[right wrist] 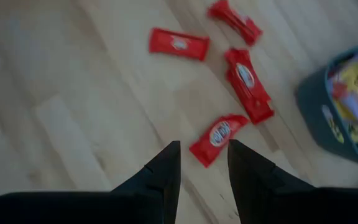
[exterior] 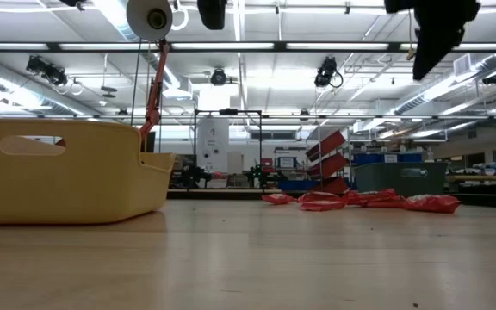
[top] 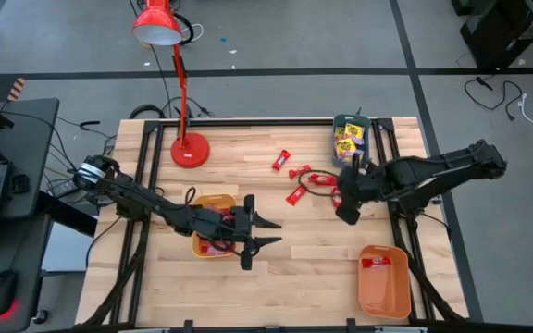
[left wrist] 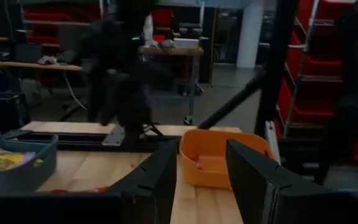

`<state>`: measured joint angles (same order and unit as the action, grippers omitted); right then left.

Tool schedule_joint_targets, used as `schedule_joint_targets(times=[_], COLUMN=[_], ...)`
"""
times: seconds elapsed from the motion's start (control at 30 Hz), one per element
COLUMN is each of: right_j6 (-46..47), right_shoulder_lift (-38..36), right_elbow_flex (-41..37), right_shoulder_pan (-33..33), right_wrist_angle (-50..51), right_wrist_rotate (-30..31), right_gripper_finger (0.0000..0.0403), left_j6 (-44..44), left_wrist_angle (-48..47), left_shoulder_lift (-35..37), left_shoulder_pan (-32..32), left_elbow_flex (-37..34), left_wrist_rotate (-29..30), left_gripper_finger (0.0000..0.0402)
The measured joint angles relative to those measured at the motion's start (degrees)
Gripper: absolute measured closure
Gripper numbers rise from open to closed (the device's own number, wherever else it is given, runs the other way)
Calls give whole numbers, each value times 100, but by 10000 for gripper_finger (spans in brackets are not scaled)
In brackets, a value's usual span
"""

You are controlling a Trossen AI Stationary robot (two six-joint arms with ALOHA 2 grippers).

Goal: Sort candy
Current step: Put the red chocolate into the orange bin

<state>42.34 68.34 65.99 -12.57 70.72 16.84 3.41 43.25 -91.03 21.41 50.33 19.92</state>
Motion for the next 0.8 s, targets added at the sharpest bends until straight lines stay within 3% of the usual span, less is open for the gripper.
schedule_joint_targets(times=[0.3,0.6,0.8], right_j6=[98,138,164], right_shoulder_lift=[0,0,0], right_elbow_flex=[-1080,-2074,-2561], right_shoulder_pan=[831,1236,1319], right_wrist_angle=[-725,-2135,-2685], right_wrist_rotate=[-433,-845,-850], right_gripper_finger=[271,225,198], left_j6=[-490,-624,-493], left_wrist_angle=[-510,-2202,-2897], left_shoulder_lift=[448,898,904], left_shoulder_pan=[240,260,221], left_elbow_flex=[4,4,7], left_wrist_rotate=[204,2044,2552], left_gripper_finger=[261,261,261])
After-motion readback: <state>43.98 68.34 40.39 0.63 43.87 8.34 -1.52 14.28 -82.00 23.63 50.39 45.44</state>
